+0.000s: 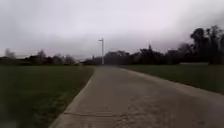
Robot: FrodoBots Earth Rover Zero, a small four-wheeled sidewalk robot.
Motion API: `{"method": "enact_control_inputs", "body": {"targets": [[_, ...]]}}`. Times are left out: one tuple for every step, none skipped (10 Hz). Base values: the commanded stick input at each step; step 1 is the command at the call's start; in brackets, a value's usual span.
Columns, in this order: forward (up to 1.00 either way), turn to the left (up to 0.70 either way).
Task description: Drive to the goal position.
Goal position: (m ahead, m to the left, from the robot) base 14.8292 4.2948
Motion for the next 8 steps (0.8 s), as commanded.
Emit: {"method": "enact_control_inputs", "body": {"targets": [[0.85, 0.0], [0.85, 0.0], [0.85, 0.0], [0.85, 0.0], [0.85, 0.0], [0.85, 0.0], [0.85, 0.0], [0.85, 0.0]]}}
